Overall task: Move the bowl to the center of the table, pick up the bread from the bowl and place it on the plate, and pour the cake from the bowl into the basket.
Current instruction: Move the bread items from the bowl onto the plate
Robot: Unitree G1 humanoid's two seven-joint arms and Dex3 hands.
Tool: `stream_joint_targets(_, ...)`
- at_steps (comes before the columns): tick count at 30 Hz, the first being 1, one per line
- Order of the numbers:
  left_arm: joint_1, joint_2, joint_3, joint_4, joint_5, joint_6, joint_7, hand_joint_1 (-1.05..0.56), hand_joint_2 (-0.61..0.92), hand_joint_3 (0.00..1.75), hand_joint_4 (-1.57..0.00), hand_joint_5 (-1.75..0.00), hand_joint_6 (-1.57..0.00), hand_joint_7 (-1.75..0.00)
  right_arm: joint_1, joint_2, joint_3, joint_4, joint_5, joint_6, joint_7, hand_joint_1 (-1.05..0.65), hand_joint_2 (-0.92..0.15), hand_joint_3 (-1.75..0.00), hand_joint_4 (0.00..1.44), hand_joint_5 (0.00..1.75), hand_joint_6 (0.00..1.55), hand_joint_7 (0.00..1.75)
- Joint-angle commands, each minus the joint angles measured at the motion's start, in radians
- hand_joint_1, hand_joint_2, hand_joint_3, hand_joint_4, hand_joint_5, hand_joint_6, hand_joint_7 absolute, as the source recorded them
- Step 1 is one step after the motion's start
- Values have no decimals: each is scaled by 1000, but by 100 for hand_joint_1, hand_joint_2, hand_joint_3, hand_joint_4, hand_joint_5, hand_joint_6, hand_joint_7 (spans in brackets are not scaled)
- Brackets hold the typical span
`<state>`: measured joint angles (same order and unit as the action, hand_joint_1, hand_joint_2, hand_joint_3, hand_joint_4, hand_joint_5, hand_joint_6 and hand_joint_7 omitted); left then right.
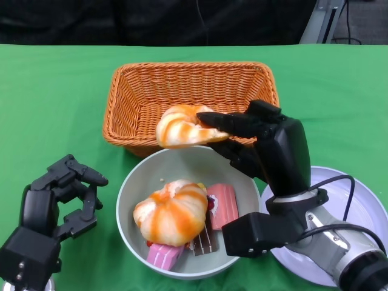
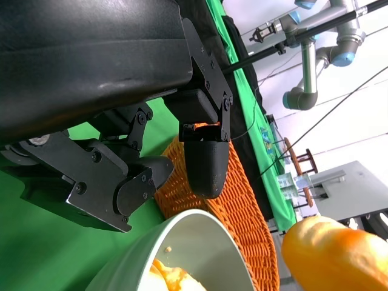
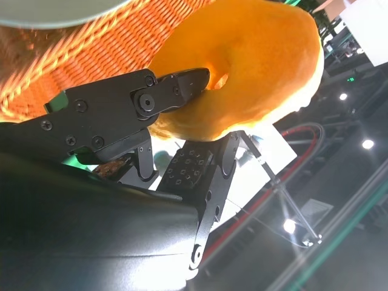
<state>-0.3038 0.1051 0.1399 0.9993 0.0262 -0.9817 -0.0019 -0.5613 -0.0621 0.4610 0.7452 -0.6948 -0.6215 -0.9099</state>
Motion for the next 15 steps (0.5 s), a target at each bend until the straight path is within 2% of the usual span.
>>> stream_joint_targets(1, -9, 21, 7, 4, -12, -16, -8, 4, 63, 105, -82, -152, -78, -127, 43, 17, -51, -65, 88, -19, 87, -19, -91, -1, 76, 136, 116, 21)
stream_joint_targets(3, -9, 23, 5, 5, -11, -22, -7, 4, 62, 105, -82, -152, -78, -127, 75, 30, -76, -117, 125, -2, 135, -19, -91, -1, 75, 142, 114, 26)
stream_joint_targets(7, -10, 23, 6, 6, -17, -23, -12, 4, 62, 105, -82, -152, -77, -128, 137, 38, -119, -228, 169, 27, 216, -20, -92, -1, 74, 146, 100, 55)
stream_joint_targets(11, -13, 24, 11, 7, -32, -17, -29, 3, 63, 104, -82, -152, -77, -128, 214, 19, -164, -341, 222, 23, 312, -21, -92, -2, 74, 148, 95, 63)
stream_joint_targets(15, -18, 30, 16, 16, -44, -19, -46, 4, 64, 103, -81, -153, -77, -127, 284, 2, -204, -441, 268, 29, 401, -22, -92, -2, 71, 164, 91, 72)
